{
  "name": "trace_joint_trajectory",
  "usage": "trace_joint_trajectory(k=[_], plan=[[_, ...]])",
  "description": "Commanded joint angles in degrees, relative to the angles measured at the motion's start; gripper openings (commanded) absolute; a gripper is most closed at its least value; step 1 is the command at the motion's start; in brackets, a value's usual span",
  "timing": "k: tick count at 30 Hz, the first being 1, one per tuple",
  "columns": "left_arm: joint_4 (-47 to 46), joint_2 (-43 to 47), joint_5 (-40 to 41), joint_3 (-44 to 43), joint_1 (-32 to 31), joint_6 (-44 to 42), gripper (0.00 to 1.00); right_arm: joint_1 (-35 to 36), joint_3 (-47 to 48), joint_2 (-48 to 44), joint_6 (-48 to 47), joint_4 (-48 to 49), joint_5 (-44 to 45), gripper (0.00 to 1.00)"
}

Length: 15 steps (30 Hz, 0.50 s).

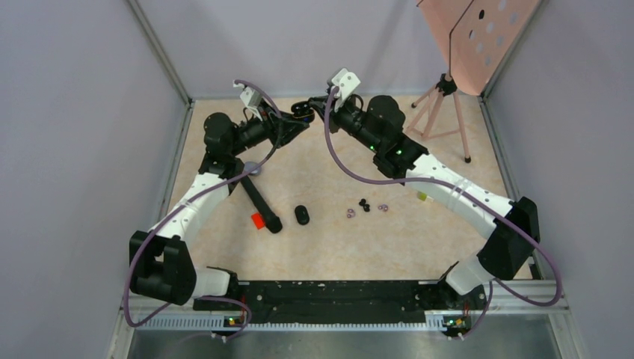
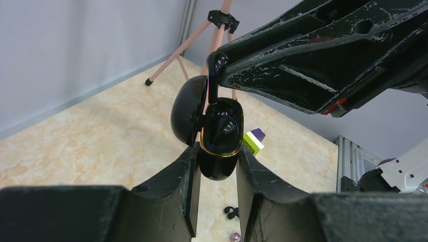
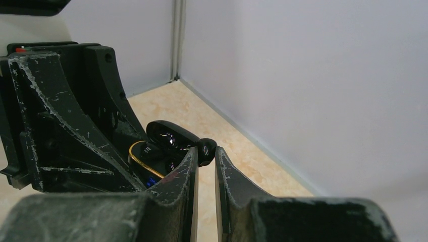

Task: Insert the wireless bluetooth earbuds into the charging case
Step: Place the earbud in the charging case.

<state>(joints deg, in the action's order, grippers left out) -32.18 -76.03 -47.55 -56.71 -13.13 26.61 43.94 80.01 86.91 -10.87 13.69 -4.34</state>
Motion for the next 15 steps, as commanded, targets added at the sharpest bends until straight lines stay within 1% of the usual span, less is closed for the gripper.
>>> trace_joint_trajectory(k=[1, 8, 15], plan=[[-3.8, 1.5, -0.3, -2.0, -0.1, -0.9, 0.0, 1.5, 2.5, -0.3, -1.4, 1.3, 0.2, 0.0], [-3.9, 1.8, 0.8, -1.7, -0.1, -0.6, 0.0, 2.1, 0.9, -1.3, -3.9, 1.8, 0.3, 0.0], [-3.3, 1.9, 1.1, -1.4, -0.1, -0.8, 0.0, 2.2, 0.8, -1.3, -4.8, 2.5, 3.3, 0.0]])
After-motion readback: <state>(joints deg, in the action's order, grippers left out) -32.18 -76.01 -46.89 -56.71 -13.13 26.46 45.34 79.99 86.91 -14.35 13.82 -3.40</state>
